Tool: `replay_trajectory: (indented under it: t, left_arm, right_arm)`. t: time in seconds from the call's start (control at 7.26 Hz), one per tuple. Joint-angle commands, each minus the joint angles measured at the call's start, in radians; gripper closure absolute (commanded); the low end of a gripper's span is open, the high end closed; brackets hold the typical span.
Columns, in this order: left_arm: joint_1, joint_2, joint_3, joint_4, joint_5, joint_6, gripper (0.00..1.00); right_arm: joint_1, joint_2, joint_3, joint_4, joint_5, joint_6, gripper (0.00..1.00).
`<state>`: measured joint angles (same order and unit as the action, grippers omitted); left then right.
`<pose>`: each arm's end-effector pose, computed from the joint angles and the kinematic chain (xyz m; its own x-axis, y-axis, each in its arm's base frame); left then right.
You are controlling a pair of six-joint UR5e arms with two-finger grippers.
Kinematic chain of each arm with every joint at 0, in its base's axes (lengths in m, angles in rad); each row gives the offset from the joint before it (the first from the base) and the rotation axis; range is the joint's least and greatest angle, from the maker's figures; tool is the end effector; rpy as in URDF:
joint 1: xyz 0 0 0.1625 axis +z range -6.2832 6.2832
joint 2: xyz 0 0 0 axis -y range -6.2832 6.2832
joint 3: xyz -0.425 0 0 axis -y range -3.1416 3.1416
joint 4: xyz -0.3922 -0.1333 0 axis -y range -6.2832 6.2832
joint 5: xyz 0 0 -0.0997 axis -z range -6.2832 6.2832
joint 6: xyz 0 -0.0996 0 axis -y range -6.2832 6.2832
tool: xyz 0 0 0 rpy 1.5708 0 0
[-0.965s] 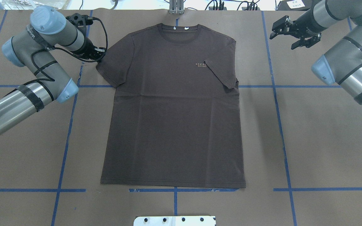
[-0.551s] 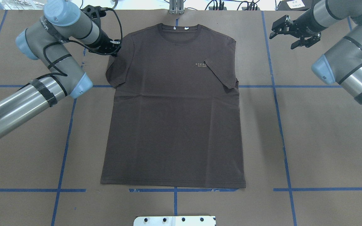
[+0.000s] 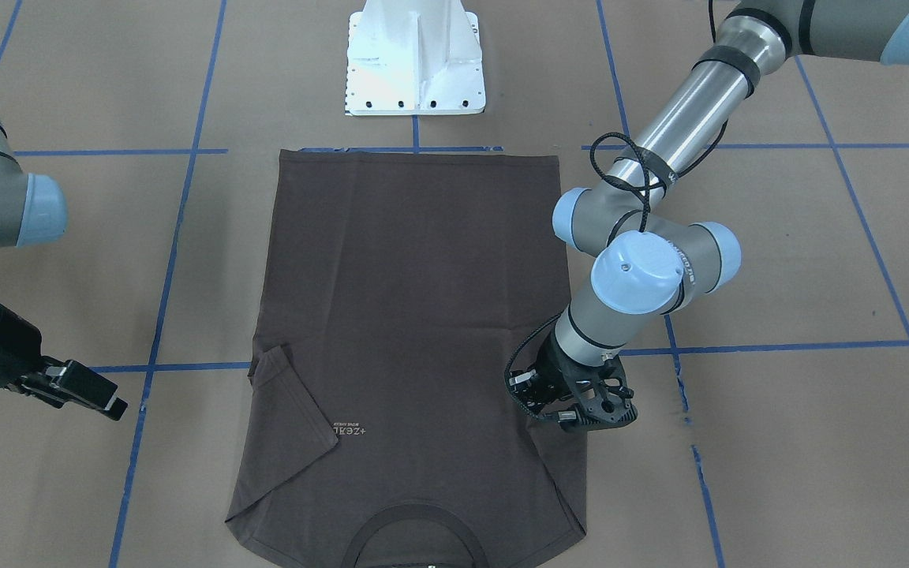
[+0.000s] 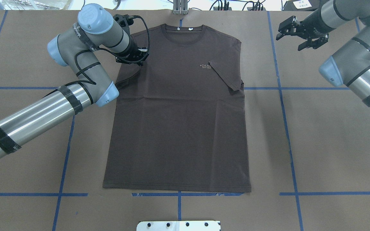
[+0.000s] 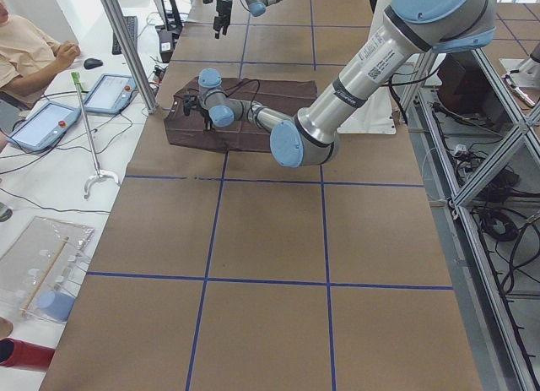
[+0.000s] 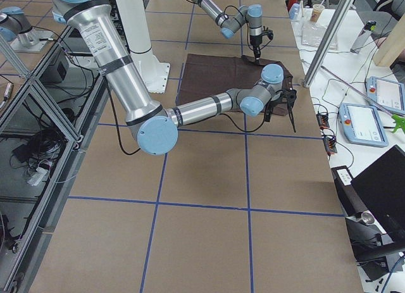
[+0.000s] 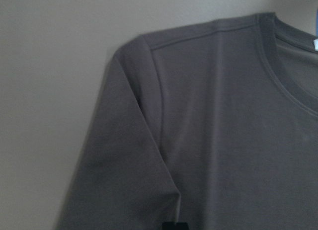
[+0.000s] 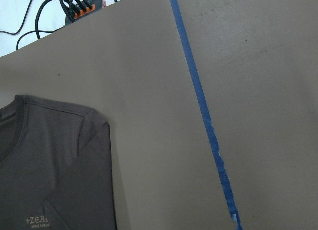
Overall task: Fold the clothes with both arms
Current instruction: 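Fold the sleeve with the left gripper inward toward the shirt center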
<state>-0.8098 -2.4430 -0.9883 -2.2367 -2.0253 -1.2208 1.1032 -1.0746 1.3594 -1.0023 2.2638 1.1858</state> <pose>0.5089 -0.6642 0.2940 0.5122 -0.0911 -0.8540 0.2425 0.9693 0.0420 -0.2542 -0.6581 0.4013 0.4511 0.2524 0.8560 -0.3241 0.9400 -0.1063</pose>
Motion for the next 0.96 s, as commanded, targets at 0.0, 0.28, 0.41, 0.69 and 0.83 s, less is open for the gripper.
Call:
replay_trajectory:
  t: [0.0, 0.28, 0.41, 0.69, 0.83]
  left_arm:
    - [0.001, -0.027, 0.034, -0.023, 0.002, -0.008, 1.0]
    - [0.0, -0.07, 0.124, -0.089, 0.045, -0.011, 1.0]
    - [0.0, -0.074, 0.143, -0.11, 0.06, -0.011, 1.0]
    - [0.001, -0.077, 0.175, -0.142, 0.091, -0.014, 1.0]
    - [0.001, -0.076, 0.175, -0.153, 0.091, -0.014, 1.0]
  right_arm:
    - [0.0, -0.001, -0.002, 0.001, -0.001, 0.0, 0.0]
    - [0.0, -0.002, -0.008, 0.002, -0.001, 0.0, 0.0]
    - [0.0, -0.002, -0.006, 0.002, -0.001, 0.0, 0.0]
    - [-0.002, -0.002, -0.006, 0.001, -0.001, 0.0, 0.0]
    - [-0.002, -0.002, -0.006, 0.001, -0.001, 0.0, 0.0]
